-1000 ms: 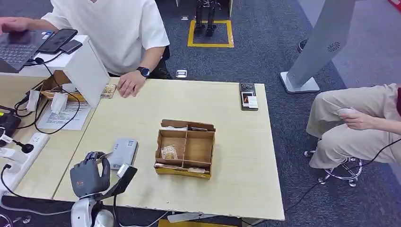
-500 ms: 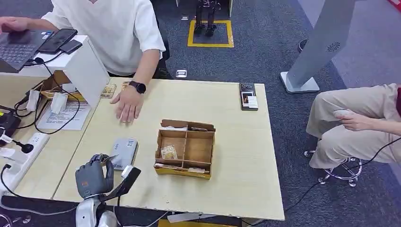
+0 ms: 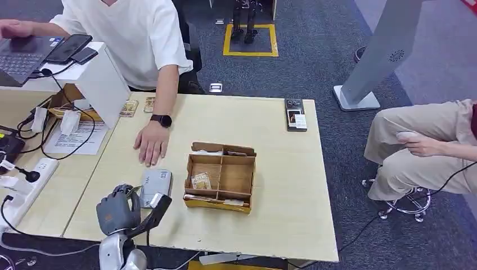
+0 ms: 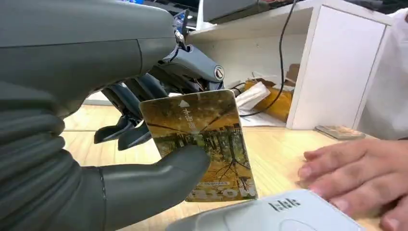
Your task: Pass the card to the sensor for recognition and then transmit it.
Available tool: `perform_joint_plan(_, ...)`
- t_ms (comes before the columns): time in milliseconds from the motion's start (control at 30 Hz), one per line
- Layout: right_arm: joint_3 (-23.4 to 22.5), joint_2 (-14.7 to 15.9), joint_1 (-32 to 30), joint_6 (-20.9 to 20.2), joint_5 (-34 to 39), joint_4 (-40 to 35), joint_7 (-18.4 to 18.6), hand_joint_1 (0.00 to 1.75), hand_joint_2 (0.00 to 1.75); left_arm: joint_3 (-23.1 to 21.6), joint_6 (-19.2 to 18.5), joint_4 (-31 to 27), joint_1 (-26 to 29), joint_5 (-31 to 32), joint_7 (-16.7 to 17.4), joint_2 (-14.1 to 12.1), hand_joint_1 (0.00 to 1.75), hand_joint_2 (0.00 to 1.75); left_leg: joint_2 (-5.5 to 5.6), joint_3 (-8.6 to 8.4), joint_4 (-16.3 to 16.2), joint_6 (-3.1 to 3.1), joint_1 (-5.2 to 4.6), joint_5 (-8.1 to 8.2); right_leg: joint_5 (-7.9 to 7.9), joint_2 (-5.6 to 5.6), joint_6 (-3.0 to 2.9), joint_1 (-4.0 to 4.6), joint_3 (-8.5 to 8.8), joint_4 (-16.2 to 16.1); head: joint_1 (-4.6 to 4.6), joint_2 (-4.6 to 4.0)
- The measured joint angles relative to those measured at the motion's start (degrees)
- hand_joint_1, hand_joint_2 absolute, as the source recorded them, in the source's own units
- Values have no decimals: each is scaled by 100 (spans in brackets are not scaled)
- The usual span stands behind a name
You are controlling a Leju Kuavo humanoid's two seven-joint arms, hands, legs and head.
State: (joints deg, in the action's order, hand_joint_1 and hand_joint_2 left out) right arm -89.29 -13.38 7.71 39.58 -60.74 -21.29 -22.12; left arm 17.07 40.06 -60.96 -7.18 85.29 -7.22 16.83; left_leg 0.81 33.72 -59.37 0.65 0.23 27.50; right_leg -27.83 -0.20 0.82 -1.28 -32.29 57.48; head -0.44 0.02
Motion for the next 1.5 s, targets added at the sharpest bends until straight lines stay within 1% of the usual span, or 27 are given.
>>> perform_joint_plan(100, 0, 2, 0, 0, -13, 11, -7, 0, 175, -13, 0, 68, -7, 26, 70, 0, 175, 175, 0, 0, 0, 0, 0, 0, 0, 0, 0, 0, 0, 0, 0, 0)
perform_joint_plan(400, 0, 7, -1, 0, -28, 37, -7, 0, 175, -50, 0, 182, -21, 44, 72, -4, 175, 175, 0, 0, 0, 0, 0, 0, 0, 0, 0, 0, 0, 0, 0, -2)
perform_joint_plan(767, 0, 15, -1, 0, -57, 64, -7, 0, 175, -164, 11, 276, -38, 72, 239, -15, 175, 175, 0, 0, 0, 0, 0, 0, 0, -1, 0, 0, 1, 0, 0, -2)
perform_joint_plan(1367, 0, 15, -2, 0, -70, 68, -5, 0, 175, -190, 24, 308, -37, 33, 254, -17, 175, 175, 1, 0, 0, 0, 0, 0, 0, -2, 0, 0, 2, 0, 0, -2)
perform_joint_plan(1433, 0, 15, -3, 0, -61, 70, -2, 0, 175, -192, 31, 308, -36, -148, 164, -17, 175, 175, 3, 0, 0, 0, 0, 0, 0, -4, 0, 0, 3, 0, 0, 0)
perform_joint_plan(1467, -2, 15, -4, 0, -59, 74, 0, 0, 175, -190, 33, 284, -35, -461, -157, -13, 175, 175, 5, 1, 0, 1, 0, 0, 0, -6, 0, 0, 3, 0, 0, -2)
perform_joint_plan(1500, 0, 15, -3, 0, -52, 74, 13, 0, 175, -190, 33, 243, -34, -525, -262, -9, 175, 175, 5, 0, 0, 1, -1, 0, 0, -6, 0, -1, 4, 0, 0, -2)
